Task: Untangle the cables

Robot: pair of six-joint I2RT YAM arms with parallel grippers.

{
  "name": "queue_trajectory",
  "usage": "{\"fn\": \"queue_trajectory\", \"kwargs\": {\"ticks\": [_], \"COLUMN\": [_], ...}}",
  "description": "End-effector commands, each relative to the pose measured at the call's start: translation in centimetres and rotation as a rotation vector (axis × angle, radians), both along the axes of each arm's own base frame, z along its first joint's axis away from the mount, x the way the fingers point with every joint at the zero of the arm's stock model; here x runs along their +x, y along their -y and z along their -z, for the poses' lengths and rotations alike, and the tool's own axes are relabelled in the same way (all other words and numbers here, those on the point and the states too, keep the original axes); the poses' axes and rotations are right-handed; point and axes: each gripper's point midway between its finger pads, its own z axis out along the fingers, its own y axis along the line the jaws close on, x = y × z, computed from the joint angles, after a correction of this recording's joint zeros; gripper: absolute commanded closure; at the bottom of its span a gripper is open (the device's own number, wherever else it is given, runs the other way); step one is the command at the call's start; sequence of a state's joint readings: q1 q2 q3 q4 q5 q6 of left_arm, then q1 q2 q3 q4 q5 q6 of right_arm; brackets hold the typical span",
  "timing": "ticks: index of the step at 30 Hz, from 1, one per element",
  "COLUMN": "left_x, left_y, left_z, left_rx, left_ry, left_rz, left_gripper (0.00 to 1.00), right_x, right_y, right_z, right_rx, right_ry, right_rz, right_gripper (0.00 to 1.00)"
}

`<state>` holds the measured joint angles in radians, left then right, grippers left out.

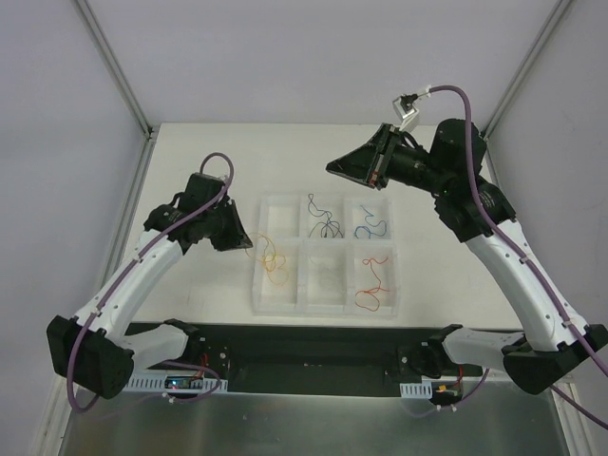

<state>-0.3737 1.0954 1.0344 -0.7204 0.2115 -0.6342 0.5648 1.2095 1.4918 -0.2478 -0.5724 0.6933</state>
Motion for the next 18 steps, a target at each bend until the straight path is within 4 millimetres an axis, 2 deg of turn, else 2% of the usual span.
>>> {"fn": "queue_trajectory", "kwargs": {"ticks": [1, 6, 9, 12, 14, 18], "left_x": [-1.4, -2.4, -2.7, -2.6, -2.5, -1.9], "left_y": [1.4, 4.1, 4.5, 4.8, 5.2, 4.4], "left_z": [2.6, 3.9, 5.4, 6.1, 5.7, 4.2], "left_rx": [0.021, 0.047, 0.078, 0.098, 0.091, 0.126], "left_ry": [-0.123, -0.141, -0.193, -0.235, -0.231, -0.162], "left_rz": [0.104, 0.165, 0.181, 0.218, 0.267, 0.249], "left_gripper": [1.00, 1.00, 1.00, 0.98, 0.85, 0.48], "right_x": [-0.5, -0.2, -0.1, -0.2, 0.0, -0.5], "right_y": [1.0, 1.3, 1.4, 1.7, 1.9, 3.3], "right_z": [-1.1, -1.1, -1.1, -0.7, -0.1, 0.4], "right_rx": [0.013, 0.012, 0.010, -0.006, -0.022, -0.050], "right_ry": [0.040, 0.038, 0.033, 0.031, 0.033, 0.025], "right_rz": [0.003, 0.007, 0.009, 0.014, 0.028, 0.073], "right_gripper": [0.86, 0.86, 0.87, 0.87, 0.87, 0.86]}}
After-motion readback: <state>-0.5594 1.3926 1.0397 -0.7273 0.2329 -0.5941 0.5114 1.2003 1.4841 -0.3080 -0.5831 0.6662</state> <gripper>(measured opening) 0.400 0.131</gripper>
